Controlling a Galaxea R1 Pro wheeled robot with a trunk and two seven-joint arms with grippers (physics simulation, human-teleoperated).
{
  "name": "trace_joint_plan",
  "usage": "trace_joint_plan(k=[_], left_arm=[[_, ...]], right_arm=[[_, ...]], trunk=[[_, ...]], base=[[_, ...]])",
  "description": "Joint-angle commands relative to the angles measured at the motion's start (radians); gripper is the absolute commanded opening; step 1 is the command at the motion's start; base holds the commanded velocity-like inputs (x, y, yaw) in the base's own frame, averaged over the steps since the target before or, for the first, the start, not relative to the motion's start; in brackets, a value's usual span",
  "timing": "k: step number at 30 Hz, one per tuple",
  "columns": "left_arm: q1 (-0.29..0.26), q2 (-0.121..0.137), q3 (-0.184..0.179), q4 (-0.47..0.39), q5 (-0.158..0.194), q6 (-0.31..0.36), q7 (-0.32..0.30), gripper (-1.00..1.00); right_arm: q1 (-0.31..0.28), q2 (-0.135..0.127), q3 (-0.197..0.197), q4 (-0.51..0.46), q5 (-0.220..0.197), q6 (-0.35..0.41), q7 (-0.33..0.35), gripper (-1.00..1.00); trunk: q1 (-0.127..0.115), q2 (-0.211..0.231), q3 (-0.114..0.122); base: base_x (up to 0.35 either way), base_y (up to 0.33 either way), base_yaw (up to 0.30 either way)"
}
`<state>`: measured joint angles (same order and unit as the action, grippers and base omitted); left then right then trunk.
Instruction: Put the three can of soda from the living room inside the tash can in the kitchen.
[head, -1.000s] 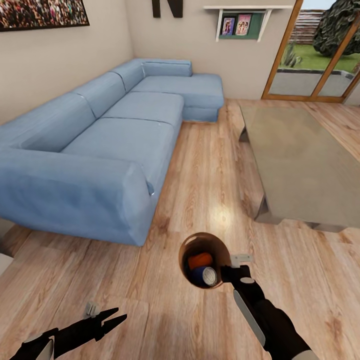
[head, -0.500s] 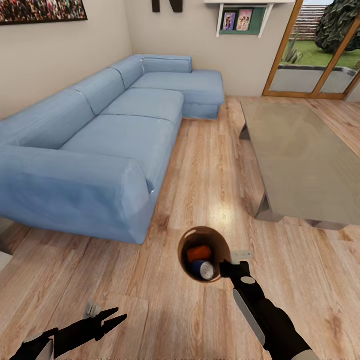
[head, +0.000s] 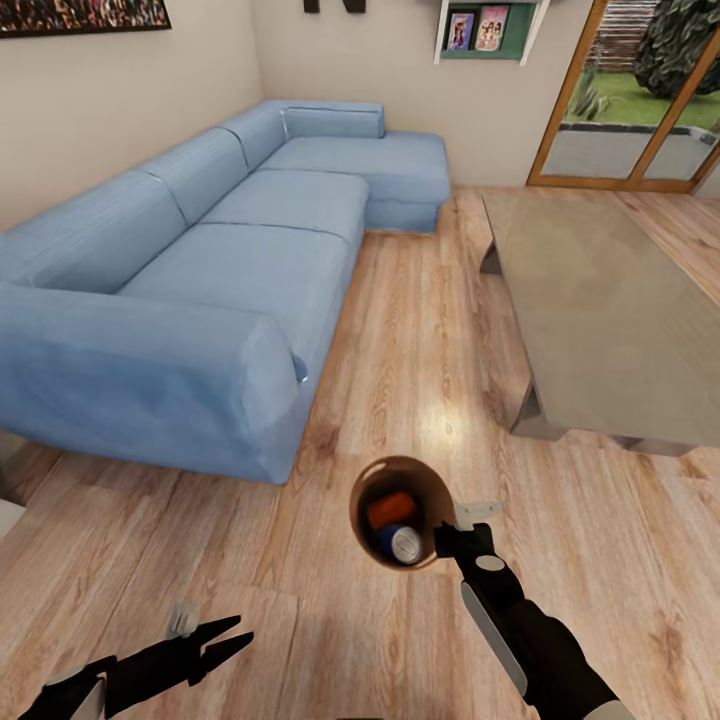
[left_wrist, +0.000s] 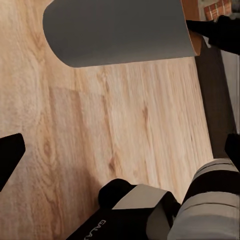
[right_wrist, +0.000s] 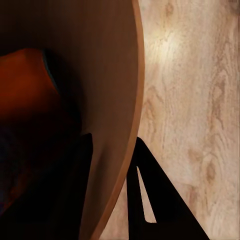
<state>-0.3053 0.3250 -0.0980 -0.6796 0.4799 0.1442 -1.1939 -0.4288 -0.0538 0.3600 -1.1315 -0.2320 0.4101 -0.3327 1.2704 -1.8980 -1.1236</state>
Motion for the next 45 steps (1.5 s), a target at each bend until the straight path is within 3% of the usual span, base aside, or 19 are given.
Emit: trace_joint_plan(k=[1, 10, 17, 23, 29, 35, 45], left_arm=[[0.000, 0.002, 0.000, 0.000, 0.000, 0.000, -0.003, 1.00], [0.000, 0.024, 0.001, -0.006, 0.000, 0.000, -0.016, 1.00], [0.000, 0.025, 0.001, -0.006, 0.000, 0.000, -0.016, 1.00], [0.000, 0.025, 0.001, -0.006, 0.000, 0.000, -0.016, 1.00], [0.000, 0.025, 0.001, -0.006, 0.000, 0.000, -0.016, 1.00], [0.000, 0.025, 0.001, -0.006, 0.000, 0.000, -0.016, 1.00], [0.000, 0.025, 0.001, -0.006, 0.000, 0.000, -0.016, 1.00]], right_arm=[[0.000, 0.000, 0.000, -0.001, -0.001, -0.002, 0.003, -1.00], [0.000, 0.000, 0.000, -0.001, -0.001, -0.002, 0.002, -1.00], [0.000, 0.000, 0.000, -0.001, -0.001, -0.002, 0.002, -1.00], [0.000, 0.000, 0.001, -0.001, -0.001, -0.002, 0.003, -1.00], [0.000, 0.000, 0.000, -0.001, -0.001, -0.002, 0.002, -1.00], [0.000, 0.000, 0.001, -0.001, -0.001, -0.002, 0.003, -1.00], [0.000, 0.000, 0.002, -0.001, -0.001, -0.002, 0.002, -1.00]], trunk=[[0.000, 0.000, 0.000], [0.004, -0.007, -0.003], [0.031, -0.056, -0.025], [0.031, -0.056, -0.025], [0.054, -0.098, -0.044], [0.054, -0.098, -0.044], [0.088, -0.161, -0.072]], base=[[0.000, 0.000, 0.000], [0.000, 0.000, 0.000], [0.000, 0.000, 0.000], [0.000, 0.000, 0.000], [0.000, 0.000, 0.000], [0.000, 0.000, 0.000], [0.000, 0.000, 0.000]])
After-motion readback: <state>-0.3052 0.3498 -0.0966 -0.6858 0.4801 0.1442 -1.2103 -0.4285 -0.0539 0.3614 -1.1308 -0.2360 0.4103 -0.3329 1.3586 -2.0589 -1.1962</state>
